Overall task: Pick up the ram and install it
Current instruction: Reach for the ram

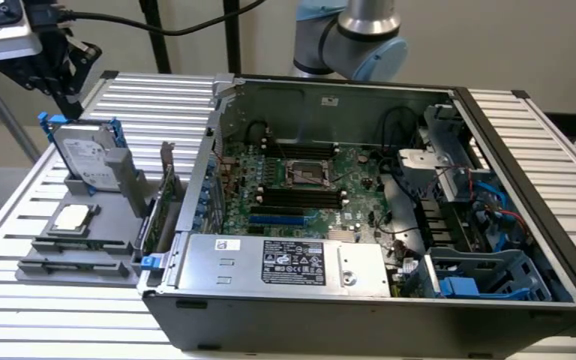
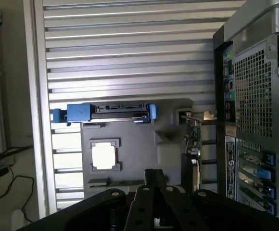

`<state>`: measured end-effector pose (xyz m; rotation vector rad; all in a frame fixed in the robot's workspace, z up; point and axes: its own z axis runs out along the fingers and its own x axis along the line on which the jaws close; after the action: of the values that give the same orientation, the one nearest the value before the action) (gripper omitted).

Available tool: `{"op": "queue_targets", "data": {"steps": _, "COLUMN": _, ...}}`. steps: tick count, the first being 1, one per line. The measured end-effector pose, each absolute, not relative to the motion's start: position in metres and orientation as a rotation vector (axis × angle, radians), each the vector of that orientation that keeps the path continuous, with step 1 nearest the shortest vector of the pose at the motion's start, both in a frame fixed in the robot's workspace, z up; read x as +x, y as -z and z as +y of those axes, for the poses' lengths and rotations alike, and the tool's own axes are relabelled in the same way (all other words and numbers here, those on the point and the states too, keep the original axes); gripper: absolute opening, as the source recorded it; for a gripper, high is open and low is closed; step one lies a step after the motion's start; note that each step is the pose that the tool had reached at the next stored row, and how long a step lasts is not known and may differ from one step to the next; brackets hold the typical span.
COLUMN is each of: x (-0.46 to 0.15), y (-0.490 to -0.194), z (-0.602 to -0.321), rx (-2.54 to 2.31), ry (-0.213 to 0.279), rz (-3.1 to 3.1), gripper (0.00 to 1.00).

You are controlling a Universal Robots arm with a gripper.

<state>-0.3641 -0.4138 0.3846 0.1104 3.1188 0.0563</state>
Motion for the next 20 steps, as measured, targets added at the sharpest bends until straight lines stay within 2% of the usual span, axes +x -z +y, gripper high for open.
{"op": "queue_targets", "data": {"steps": 7, "x": -0.372, "y": -0.382, "z": -0.424, "rx": 0.111, "ry": -0.055, "rz": 3.127, "gripper": 0.11}}
{"op": "queue_targets", "data": {"steps": 20, "x": -0.376, "y": -0.380, "z": -0.462, "rx": 0.112, "ry": -0.053, "rz": 3.142, "gripper": 0.11}}
